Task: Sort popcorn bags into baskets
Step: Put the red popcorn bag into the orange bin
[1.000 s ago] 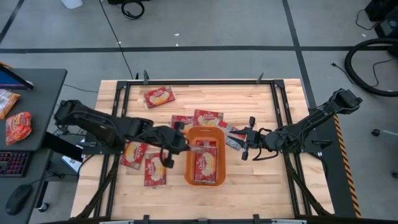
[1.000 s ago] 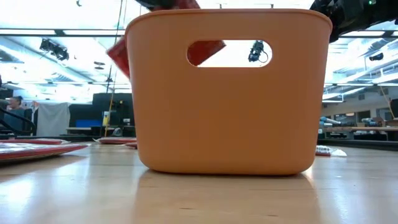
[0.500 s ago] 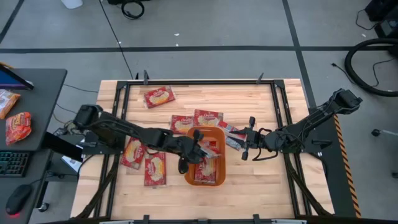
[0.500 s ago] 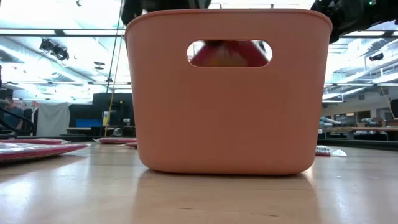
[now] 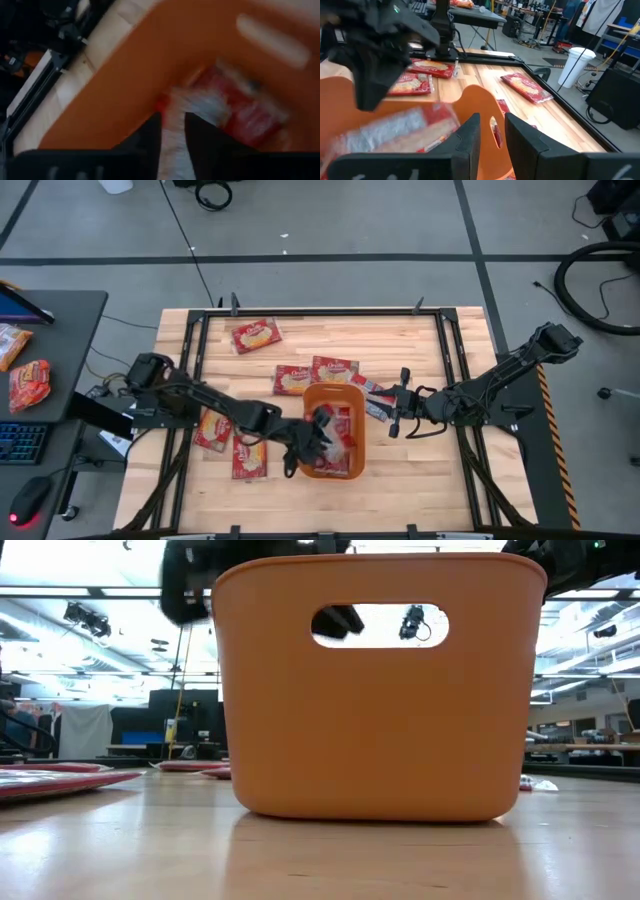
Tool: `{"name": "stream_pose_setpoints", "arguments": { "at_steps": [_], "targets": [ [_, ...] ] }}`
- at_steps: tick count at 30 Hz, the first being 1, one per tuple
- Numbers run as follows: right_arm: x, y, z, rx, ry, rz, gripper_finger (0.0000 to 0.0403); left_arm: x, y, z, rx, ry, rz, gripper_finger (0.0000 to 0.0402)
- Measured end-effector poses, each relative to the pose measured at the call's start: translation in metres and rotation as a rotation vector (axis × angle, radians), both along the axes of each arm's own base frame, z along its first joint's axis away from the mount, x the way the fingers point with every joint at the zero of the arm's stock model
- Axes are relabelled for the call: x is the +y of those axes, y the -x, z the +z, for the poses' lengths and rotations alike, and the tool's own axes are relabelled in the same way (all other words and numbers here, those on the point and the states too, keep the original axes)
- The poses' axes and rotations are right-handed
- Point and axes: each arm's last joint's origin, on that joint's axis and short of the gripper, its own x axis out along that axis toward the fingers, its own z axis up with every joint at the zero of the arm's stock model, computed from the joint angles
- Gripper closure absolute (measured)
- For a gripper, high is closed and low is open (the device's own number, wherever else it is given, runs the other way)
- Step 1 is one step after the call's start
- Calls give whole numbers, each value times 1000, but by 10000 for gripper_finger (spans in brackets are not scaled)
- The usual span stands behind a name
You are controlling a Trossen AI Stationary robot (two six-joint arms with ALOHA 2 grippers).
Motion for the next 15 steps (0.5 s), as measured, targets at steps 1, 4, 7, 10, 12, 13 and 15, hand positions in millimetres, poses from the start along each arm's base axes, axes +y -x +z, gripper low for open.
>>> {"name": "stream_pose_setpoints", "arguments": {
  "at_steps": [1,4,7,10,12,13,15],
  "targets": [
    [0,0,0,2,-1,0,309,-3,3,4,-4,26,16,292],
    [0,0,0,4,-3,11,309,-10,16,14,28,98,91,262],
    [1,0,0,6,-5,22,309,-11,33,27,72,196,212,247],
    [1,0,-1,6,-5,22,309,-8,52,36,159,354,393,246],
    [1,0,-1,6,-5,22,309,-6,66,38,251,465,536,249],
    [1,0,-1,5,-5,21,309,-4,74,38,305,507,608,250],
    [1,0,-1,6,-4,22,309,-3,87,35,404,571,760,252]
  ]
}}
